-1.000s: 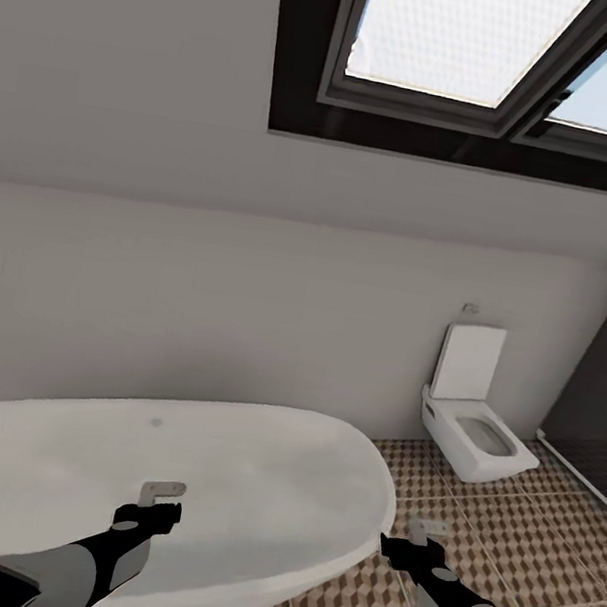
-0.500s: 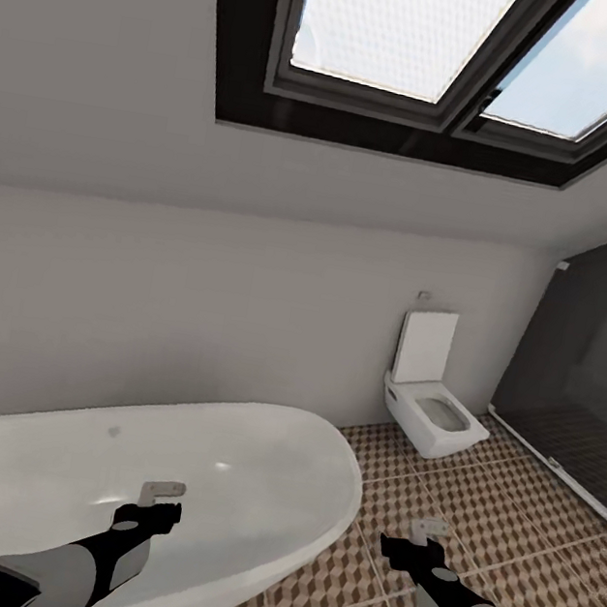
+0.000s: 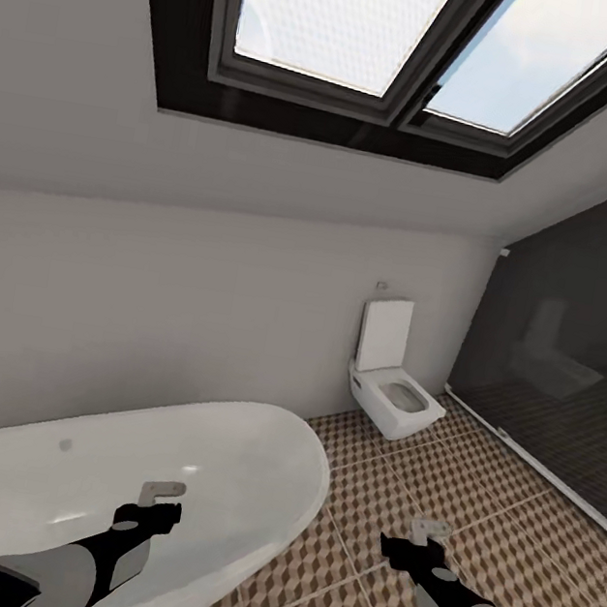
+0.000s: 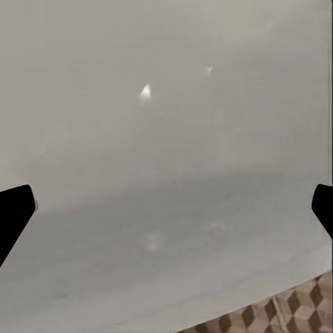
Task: Take the four mousetraps from the cabinet in the bathroom and place them on the bathroom floor. Make sure all four end up on the same floor surface, and ensure that at least two of them are either under or directly next to the same bathroom sink.
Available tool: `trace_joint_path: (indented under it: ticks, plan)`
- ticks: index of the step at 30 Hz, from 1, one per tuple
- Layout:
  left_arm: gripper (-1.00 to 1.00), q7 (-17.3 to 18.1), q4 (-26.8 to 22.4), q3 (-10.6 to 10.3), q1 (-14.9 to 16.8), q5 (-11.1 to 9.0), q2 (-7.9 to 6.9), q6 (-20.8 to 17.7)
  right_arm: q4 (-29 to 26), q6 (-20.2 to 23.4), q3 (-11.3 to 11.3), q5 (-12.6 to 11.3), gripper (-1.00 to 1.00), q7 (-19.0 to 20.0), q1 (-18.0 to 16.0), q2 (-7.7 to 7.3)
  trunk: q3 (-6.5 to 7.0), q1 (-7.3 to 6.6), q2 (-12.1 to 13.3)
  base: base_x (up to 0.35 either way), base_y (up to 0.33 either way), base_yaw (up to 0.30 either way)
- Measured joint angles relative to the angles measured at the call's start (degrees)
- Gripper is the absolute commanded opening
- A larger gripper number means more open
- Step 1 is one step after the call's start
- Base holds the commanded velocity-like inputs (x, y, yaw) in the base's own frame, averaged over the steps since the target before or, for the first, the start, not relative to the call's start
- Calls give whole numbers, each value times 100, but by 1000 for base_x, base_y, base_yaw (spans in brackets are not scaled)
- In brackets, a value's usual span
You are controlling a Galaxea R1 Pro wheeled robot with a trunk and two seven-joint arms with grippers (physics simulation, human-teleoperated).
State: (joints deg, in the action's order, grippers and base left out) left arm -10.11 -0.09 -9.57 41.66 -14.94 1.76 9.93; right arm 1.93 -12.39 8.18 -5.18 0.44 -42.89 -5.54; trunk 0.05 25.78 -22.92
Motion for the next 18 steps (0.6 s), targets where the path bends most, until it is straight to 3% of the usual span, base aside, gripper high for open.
trace_joint_path:
  ticks: [18]
  plan:
    - [100,0,0,0,1,0,0,0,0,0,1,0,100,0,0,0,0,0,0,0,0,-277]
